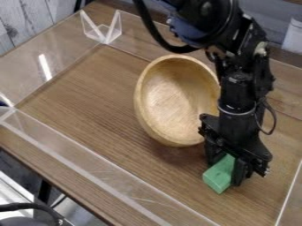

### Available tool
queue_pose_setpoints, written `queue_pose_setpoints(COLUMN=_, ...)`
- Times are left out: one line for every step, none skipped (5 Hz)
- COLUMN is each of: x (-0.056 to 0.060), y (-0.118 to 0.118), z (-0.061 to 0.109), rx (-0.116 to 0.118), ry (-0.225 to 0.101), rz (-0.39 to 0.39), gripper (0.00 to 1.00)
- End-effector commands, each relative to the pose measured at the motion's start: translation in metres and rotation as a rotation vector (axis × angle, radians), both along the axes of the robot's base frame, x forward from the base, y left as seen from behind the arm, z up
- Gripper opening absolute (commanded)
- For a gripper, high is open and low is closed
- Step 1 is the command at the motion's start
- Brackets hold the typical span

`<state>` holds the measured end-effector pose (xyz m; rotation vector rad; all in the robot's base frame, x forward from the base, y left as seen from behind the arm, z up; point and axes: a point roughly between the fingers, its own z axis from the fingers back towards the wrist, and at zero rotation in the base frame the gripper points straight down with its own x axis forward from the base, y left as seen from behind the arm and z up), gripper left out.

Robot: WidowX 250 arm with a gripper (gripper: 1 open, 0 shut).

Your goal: Remove the green block from inside the brown bowl and put it on the table

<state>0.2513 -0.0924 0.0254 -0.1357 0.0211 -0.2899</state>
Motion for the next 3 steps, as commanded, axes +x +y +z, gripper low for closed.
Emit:
queue_pose_setpoints(x=0.0093, y=0.0026, z=0.0127, rx=-0.017, ry=-0.047, rz=0.006, gripper=0.0)
queue_pose_setpoints(x=0.0097, y=0.0027, z=0.0117, rx=-0.019, ry=-0.044, rz=0.002, gripper=0.0)
queue_pose_setpoints(x=0.0101, y=0.0027, z=0.0102, rx=-0.022, ry=-0.041, rz=-0.003, gripper=0.0)
